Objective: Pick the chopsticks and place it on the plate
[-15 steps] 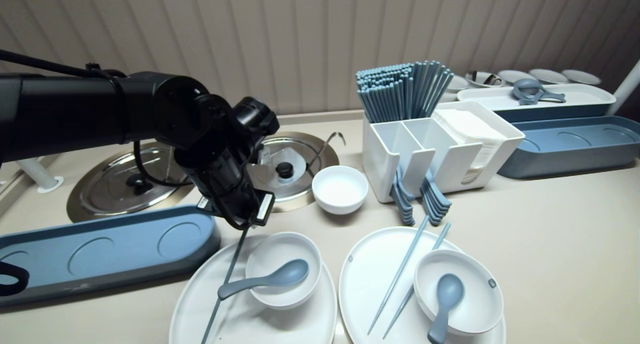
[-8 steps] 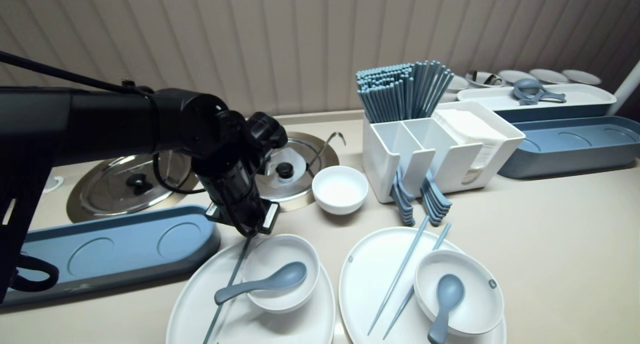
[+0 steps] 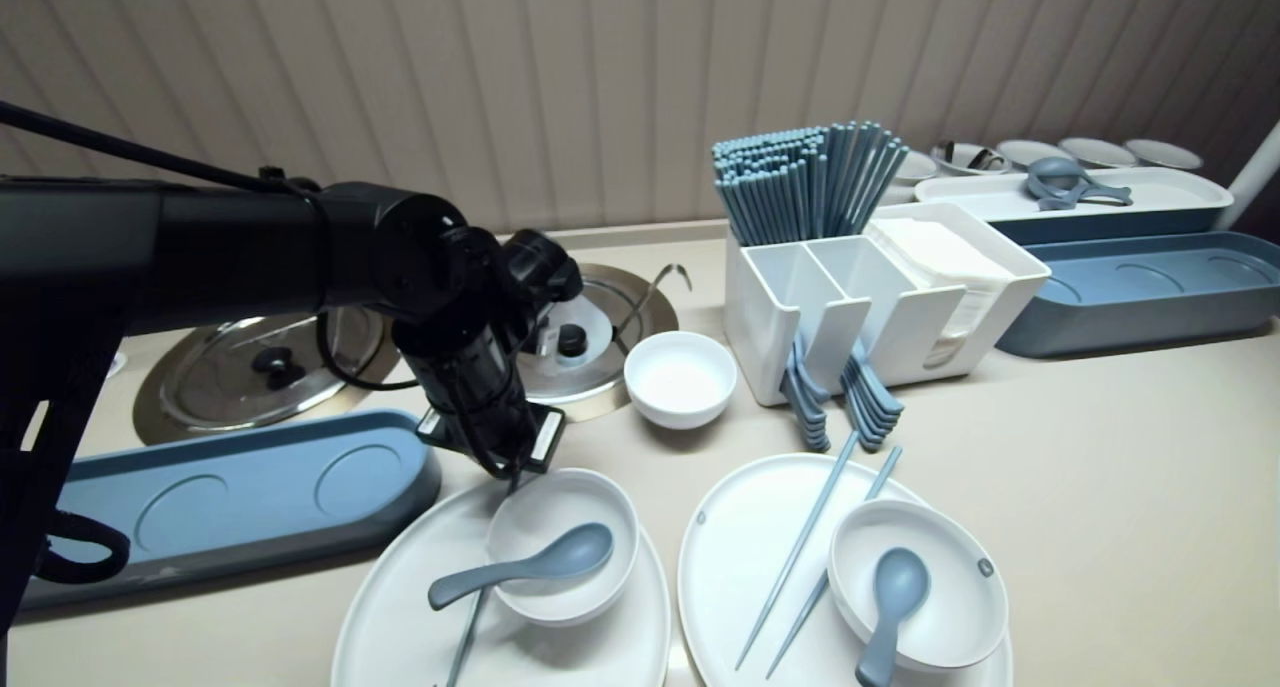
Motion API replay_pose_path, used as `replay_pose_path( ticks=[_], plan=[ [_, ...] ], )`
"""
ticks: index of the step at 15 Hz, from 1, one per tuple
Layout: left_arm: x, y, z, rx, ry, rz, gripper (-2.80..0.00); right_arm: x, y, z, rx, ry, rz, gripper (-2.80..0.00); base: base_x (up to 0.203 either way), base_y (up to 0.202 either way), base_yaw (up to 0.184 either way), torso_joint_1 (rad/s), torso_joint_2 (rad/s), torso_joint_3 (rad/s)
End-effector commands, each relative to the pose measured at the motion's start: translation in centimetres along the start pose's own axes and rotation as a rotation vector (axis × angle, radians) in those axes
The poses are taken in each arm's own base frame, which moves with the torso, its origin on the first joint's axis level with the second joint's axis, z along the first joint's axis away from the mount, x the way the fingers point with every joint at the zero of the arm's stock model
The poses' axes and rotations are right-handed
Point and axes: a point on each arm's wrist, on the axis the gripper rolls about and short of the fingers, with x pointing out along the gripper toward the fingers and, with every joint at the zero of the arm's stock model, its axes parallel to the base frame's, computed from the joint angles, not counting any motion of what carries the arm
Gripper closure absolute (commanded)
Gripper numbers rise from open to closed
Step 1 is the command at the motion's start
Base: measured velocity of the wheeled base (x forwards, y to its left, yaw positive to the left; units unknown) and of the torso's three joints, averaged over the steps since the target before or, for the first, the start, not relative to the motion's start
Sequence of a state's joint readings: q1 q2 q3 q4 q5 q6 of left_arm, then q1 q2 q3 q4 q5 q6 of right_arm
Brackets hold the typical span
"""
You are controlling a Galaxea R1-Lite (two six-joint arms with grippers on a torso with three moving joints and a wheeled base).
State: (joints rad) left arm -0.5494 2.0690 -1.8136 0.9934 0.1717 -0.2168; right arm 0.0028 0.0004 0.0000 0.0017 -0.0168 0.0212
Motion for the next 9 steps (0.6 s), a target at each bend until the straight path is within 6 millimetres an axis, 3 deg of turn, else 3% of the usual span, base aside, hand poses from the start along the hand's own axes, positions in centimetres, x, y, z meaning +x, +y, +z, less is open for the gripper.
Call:
replay_pose_path(
  ticks=[1, 3, 9],
  plan=[
    [-0.2, 0.0, 0.0, -0.003, -0.003, 0.001, -2.80, 0.0, 0.0, 0.0, 0.000, -0.001, 0.000, 0.00, 0.000, 0.000, 0.000, 0.000, 0.00, 0.000],
    [-0.8, 0.2, 0.0, -0.008, -0.019, -0.002, -2.80, 0.0, 0.0, 0.0, 0.000, -0.001, 0.000, 0.00, 0.000, 0.000, 0.000, 0.000, 0.00, 0.000],
    [-6.4, 1.9, -1.0, -0.073, -0.162, -0.036, -2.80, 0.0, 0.0, 0.0, 0.000, -0.001, 0.000, 0.00, 0.000, 0.000, 0.000, 0.000, 0.00, 0.000]
  ],
)
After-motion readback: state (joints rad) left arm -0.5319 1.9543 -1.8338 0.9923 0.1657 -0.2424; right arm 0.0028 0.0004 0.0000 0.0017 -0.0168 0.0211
